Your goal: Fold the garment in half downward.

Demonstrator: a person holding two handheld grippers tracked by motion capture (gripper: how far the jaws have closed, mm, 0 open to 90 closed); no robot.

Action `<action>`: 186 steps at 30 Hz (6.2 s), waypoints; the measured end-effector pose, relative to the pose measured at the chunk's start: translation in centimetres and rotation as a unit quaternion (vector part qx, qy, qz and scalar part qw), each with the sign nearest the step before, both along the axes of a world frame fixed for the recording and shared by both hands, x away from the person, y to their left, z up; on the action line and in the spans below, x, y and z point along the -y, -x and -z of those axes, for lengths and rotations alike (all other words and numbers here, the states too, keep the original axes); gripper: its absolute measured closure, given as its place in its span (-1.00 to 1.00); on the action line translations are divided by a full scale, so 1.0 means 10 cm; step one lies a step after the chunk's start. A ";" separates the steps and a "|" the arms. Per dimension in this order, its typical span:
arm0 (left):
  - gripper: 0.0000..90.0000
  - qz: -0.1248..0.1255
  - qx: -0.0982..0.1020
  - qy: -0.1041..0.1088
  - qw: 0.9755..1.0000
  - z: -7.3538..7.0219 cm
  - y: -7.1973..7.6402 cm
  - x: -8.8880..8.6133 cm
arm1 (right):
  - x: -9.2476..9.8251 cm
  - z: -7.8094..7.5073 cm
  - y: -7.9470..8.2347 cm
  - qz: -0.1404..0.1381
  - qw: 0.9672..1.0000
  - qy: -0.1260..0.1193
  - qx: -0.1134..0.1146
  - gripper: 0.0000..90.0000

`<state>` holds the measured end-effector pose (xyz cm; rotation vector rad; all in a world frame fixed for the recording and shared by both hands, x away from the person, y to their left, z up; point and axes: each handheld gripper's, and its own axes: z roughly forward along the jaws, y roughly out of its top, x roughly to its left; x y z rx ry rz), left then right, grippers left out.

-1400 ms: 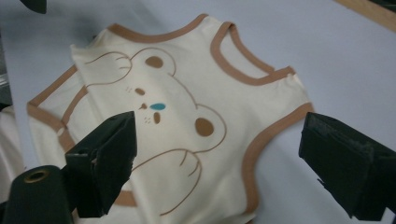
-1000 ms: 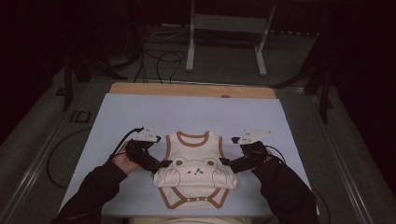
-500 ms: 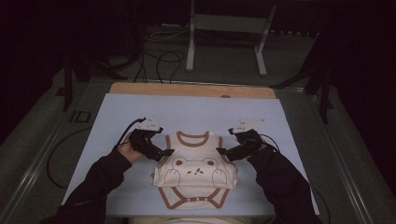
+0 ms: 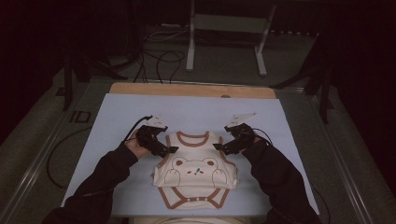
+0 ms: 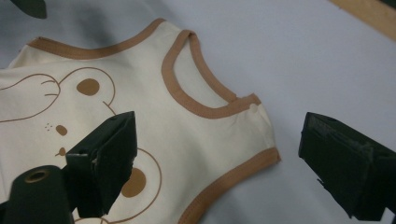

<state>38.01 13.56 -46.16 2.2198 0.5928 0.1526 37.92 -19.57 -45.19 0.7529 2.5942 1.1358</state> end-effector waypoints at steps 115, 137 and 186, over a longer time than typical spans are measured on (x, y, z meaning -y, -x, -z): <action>0.95 -0.030 0.017 -0.053 0.998 -0.16 -0.48 0.07 | -0.20 -0.06 -0.51 0.039 0.997 0.061 0.009 0.82; 0.95 -0.026 0.061 -0.036 0.997 -0.67 -0.53 0.05 | -0.23 -0.50 -0.64 0.050 0.996 0.049 0.055 0.82; 0.95 0.000 0.115 -0.016 0.993 -1.06 -0.08 0.01 | -0.19 -0.88 -0.06 0.039 0.989 0.022 0.138 0.81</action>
